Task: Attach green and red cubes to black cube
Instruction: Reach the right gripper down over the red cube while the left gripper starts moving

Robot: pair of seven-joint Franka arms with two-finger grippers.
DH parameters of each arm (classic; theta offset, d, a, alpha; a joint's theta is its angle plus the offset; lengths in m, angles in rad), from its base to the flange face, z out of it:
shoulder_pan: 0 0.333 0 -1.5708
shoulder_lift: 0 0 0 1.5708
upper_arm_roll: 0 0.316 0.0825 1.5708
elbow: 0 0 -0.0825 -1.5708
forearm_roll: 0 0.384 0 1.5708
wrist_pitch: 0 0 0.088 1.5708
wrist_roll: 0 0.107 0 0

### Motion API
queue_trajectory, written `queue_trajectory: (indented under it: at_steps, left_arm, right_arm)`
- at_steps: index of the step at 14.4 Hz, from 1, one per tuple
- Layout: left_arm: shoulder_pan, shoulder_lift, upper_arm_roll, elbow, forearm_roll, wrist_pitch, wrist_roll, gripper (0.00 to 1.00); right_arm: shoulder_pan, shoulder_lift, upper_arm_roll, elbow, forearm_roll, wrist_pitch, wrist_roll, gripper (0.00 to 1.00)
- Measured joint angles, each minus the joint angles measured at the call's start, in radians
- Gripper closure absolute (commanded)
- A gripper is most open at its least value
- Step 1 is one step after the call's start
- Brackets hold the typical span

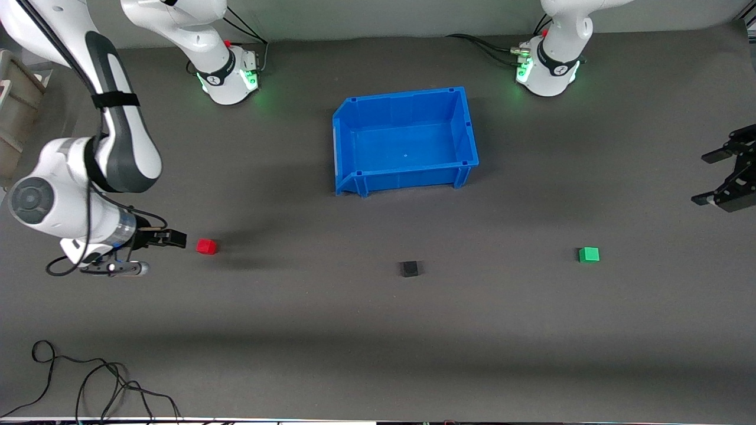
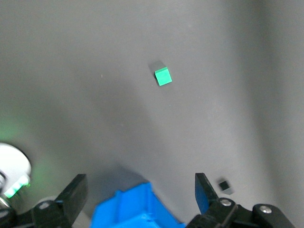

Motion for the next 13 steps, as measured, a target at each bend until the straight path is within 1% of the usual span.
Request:
queue_trajectory:
  at_steps: [2, 3, 5, 8, 11, 13]
  left_arm:
    - [0.011, 0.029, 0.0, -0.005, -0.037, 0.023, -0.174, 0.0]
    - [0.018, 0.047, 0.0, -0.007, -0.047, 0.038, -0.229, 0.0]
    - [0.026, 0.079, 0.0, -0.03, -0.081, 0.082, -0.272, 0.0]
    - [0.04, 0.112, 0.0, -0.138, -0.142, 0.197, -0.267, 0.0]
    - [0.061, 0.121, 0.0, -0.259, -0.241, 0.316, -0.171, 0.0]
    - [0.073, 0.138, 0.0, -0.325, -0.298, 0.386, -0.086, 0.0]
  right_arm:
    - [0.0, 0.01, 0.0, -0.071, 0.0, 0.109, 0.0, 0.0]
    - [0.0, 0.022, 0.0, -0.104, 0.0, 0.169, 0.0, 0.0]
    - [0.0, 0.061, 0.0, -0.152, 0.0, 0.278, 0.0, 0.0]
    - [0.0, 0.126, 0.0, -0.165, 0.001, 0.371, 0.0, 0.0]
    - [0.0, 0.168, 0.0, -0.165, 0.004, 0.432, 0.005, 0.0]
    - [0.001, 0.185, 0.001, -0.165, 0.036, 0.445, 0.02, 0.0]
